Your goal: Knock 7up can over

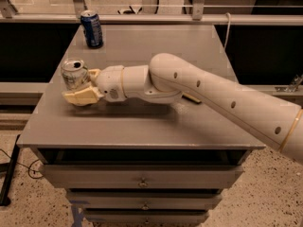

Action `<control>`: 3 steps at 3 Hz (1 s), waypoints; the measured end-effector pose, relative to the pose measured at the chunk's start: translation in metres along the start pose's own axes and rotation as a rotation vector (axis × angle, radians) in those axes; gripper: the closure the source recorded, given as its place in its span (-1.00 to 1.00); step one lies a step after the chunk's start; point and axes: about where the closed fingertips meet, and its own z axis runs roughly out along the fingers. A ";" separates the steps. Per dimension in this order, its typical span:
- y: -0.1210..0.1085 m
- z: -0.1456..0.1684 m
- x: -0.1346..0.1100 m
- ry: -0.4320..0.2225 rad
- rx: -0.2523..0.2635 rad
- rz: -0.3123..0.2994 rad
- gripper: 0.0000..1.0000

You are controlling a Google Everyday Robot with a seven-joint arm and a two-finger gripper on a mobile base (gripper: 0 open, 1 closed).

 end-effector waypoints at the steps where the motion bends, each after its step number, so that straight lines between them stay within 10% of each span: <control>1: -0.022 -0.020 -0.017 0.042 0.018 -0.049 1.00; 3: -0.071 -0.064 -0.077 0.287 0.022 -0.231 1.00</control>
Offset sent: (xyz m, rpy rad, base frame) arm 0.0899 -0.0913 0.0996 -0.3101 -0.2325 -0.0246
